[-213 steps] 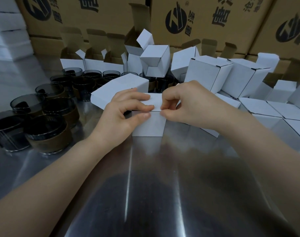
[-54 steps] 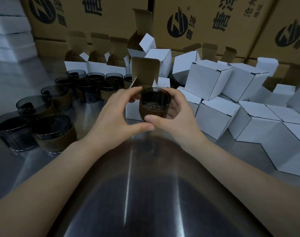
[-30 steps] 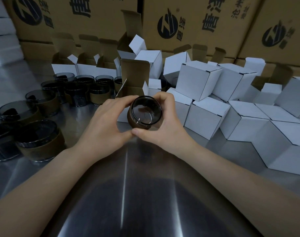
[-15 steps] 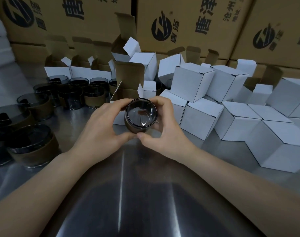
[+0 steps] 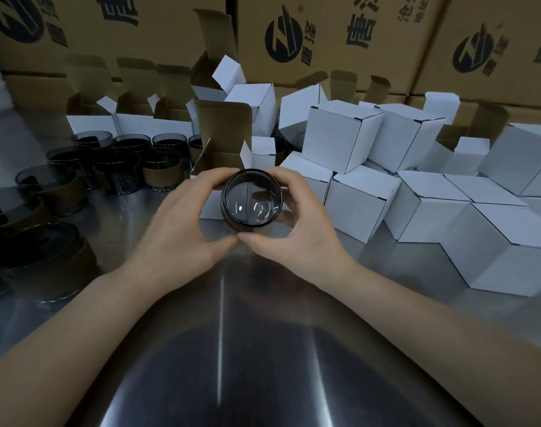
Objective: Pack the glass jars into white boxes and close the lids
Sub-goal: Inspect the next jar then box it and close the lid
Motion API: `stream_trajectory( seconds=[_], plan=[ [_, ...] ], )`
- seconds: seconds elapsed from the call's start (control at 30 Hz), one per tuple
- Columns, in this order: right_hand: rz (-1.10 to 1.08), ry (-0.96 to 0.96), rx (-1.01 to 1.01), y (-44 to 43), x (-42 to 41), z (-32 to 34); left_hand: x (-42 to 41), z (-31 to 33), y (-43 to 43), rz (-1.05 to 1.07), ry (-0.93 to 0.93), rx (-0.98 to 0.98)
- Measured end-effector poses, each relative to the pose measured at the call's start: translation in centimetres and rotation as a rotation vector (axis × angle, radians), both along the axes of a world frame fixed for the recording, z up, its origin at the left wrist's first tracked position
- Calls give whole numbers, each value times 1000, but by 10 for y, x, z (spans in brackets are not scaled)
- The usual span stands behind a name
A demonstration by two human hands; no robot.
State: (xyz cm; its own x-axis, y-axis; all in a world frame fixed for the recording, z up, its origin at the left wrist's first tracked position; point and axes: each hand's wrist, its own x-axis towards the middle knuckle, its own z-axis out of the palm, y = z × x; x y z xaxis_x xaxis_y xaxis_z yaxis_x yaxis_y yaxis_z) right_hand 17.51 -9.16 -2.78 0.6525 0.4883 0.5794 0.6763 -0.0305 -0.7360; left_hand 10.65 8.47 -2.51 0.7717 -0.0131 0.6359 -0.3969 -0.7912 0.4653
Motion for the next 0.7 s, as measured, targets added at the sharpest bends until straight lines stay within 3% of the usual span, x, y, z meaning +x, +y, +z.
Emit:
stream_trajectory(
  seconds=[0.23,0.4,0.7],
  plan=[
    [-120,-169,-40,2,4,-5,3,-3,0,46,10,46],
    [-106,-105,-100,0,5,-4,2,-2,-6,0,46,33],
    [-79,-8,-66,2,1,-2,2,0,-15,97,-77,272]
  ],
)
